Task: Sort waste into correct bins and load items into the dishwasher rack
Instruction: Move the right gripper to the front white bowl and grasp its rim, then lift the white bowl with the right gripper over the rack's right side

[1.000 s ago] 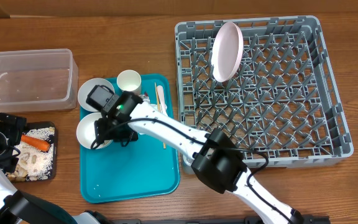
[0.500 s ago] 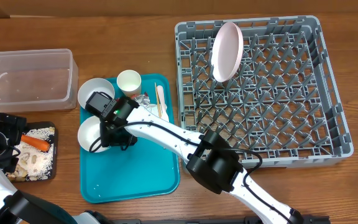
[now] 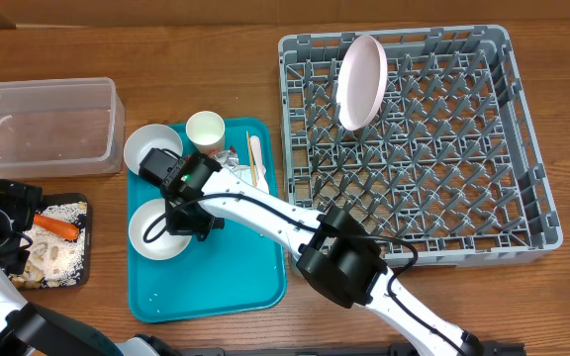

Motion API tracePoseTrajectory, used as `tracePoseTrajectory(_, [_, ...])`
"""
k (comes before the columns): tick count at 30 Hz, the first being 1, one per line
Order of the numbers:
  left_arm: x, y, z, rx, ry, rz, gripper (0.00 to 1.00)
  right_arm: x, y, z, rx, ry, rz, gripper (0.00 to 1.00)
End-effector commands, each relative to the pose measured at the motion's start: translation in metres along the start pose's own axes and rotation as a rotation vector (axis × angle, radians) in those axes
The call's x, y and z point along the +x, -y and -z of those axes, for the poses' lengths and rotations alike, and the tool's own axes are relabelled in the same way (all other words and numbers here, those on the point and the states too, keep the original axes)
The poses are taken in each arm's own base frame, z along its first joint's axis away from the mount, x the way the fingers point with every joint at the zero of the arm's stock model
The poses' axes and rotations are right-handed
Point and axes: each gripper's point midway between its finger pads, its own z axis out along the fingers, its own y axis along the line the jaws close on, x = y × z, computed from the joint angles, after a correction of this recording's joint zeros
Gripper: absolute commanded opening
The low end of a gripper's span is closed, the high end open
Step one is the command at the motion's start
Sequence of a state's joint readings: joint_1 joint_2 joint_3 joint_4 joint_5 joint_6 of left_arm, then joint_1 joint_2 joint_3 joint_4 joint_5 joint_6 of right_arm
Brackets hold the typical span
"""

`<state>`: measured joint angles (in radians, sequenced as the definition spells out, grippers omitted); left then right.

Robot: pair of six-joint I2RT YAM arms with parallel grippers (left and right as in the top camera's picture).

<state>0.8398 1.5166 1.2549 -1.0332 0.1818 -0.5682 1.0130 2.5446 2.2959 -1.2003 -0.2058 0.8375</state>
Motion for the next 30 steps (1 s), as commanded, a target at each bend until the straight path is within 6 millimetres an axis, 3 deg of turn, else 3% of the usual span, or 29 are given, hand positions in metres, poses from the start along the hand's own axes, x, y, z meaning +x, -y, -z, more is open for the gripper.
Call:
tracePoseTrajectory(1, [-0.005, 0.002, 0.006, 0.003, 0.024, -0.02, 1.0, -0.008, 0.007, 0.009, 0.004, 0.008, -0.014, 0.04])
tracePoseTrajectory(9, [-0.005, 0.002, 0.006, 0.003, 0.024, -0.019, 1.0, -0.022, 0.009, 0.078, -0.05, 0.066, 0.074, 0.04])
tracePoseTrajectory(14, [-0.005, 0.002, 0.006, 0.003, 0.024, -0.02, 1.0, -0.041, 0.024, 0.14, -0.093, 0.149, 0.092, 0.04])
tracePoseTrajectory(18, [-0.005, 0.002, 0.006, 0.003, 0.024, -0.019, 1.0, -0.057, 0.047, 0.203, -0.133, 0.245, 0.137, 0.04])
tracePoseTrajectory(21, [-0.005, 0.001, 0.006, 0.002, 0.024, -0.02, 1.0, -0.066, 0.078, 0.254, -0.147, 0.32, 0.114, 0.04])
tracePoseTrajectory(23, [-0.005, 0.002, 0.006, 0.003, 0.024, -0.019, 1.0, -0.074, 0.109, 0.29, -0.134, 0.393, 0.067, 0.04])
tracePoseTrajectory(27, [-0.005, 0.002, 0.006, 0.003, 0.024, -0.019, 1.0, -0.092, 0.203, 0.362, -0.008, 0.584, -0.129, 0.04])
tracePoseTrajectory(30, [-0.005, 0.002, 0.006, 0.003, 0.024, -0.02, 1.0, -0.095, 0.27, 0.396, 0.109, 0.678, -0.272, 0.04])
